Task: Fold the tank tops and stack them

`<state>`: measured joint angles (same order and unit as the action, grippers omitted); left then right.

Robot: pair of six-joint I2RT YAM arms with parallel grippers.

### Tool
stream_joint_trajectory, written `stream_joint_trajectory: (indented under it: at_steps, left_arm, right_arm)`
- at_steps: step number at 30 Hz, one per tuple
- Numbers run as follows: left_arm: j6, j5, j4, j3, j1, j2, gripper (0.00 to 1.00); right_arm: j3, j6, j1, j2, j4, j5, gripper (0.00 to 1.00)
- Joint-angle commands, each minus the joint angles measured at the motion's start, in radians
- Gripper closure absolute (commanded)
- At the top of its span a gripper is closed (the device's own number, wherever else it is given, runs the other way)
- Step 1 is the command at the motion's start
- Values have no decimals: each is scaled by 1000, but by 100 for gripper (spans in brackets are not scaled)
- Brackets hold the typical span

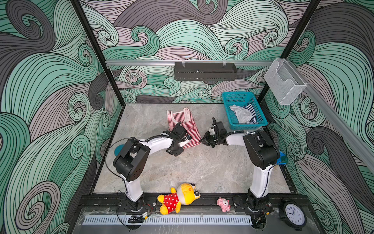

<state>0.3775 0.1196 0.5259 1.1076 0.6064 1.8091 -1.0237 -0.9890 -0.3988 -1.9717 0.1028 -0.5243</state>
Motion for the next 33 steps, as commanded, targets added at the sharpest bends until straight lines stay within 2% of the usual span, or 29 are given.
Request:
stream_joint_trajectory:
  at_steps: [1,7,11,13,16,18,26,33]
  left_arm:
    - [34,95,-32,34,2,35,61]
    - [62,89,-10,32,1,60,61]
    - [93,76,20,26,1,80,66]
    - [115,51,37,21,1,79,71]
    - [150,-1,67,18,1,76,93]
    - [160,-22,80,21,1,72,100]
    - [187,-151,201,63,31,11,100]
    - [180,-312,385,109,123,-56,100]
  right_arm:
    - [27,-7,3,9,-31,0,95]
    - [33,-1,5,14,-40,-5,95]
    - [33,3,14,28,-50,-6,96]
    - [30,4,17,31,-51,-9,96]
    - [21,5,23,30,-54,-14,97]
    - [20,4,26,35,-54,-15,98]
    - [76,18,28,137,-90,-8,99]
    - [203,54,28,373,-242,26,100]
